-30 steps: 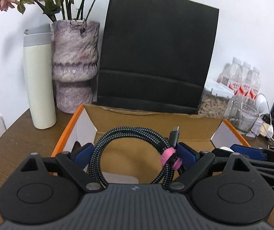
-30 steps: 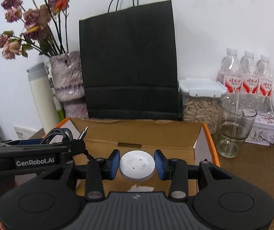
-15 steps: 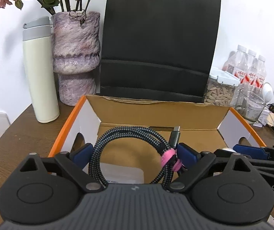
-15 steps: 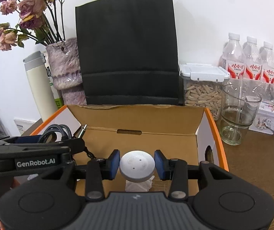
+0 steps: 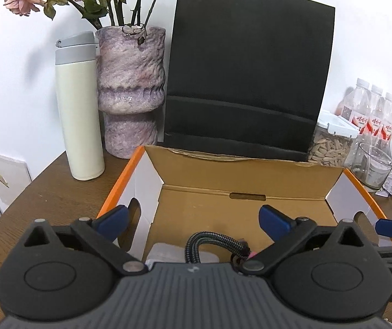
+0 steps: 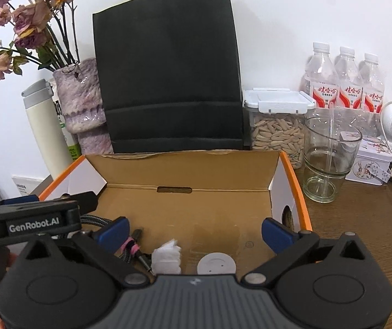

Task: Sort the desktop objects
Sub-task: 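Withdraw both grippers from the box back over the table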

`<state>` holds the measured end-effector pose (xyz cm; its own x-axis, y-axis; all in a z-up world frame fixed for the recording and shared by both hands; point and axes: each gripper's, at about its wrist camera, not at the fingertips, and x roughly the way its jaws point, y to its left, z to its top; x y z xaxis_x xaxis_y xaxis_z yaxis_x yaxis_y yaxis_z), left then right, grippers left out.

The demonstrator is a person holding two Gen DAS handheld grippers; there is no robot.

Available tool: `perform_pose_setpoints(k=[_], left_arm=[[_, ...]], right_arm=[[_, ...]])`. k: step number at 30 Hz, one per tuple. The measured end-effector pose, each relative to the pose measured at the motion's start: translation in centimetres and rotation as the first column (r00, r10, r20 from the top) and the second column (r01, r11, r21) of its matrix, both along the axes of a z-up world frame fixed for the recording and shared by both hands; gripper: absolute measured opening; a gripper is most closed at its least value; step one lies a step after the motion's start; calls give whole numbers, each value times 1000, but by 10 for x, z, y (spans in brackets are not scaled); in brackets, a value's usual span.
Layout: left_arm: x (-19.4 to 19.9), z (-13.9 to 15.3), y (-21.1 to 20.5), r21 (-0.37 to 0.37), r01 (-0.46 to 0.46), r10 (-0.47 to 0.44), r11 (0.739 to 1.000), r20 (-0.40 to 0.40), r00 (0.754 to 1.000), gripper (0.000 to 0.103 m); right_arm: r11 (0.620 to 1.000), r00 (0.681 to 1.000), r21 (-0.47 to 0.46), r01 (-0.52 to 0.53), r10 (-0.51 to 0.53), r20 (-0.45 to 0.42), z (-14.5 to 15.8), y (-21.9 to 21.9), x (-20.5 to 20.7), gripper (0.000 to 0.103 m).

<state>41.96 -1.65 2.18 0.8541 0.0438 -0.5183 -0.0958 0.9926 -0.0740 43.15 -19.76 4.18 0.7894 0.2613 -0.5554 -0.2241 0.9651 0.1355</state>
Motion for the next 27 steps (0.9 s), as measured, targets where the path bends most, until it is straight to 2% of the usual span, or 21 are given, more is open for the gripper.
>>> perform_pose_setpoints(k=[13, 27], left_arm=[[-9, 8, -1, -8, -9, 10, 1000, 36, 999, 103], [-44, 22, 2, -37, -12, 15, 999, 100, 995, 103]], right_arm=[[1000, 1000, -3, -4, 4, 28, 9, 2, -8, 103], [1000, 993, -21, -11, 13, 115, 29, 4, -39, 103]])
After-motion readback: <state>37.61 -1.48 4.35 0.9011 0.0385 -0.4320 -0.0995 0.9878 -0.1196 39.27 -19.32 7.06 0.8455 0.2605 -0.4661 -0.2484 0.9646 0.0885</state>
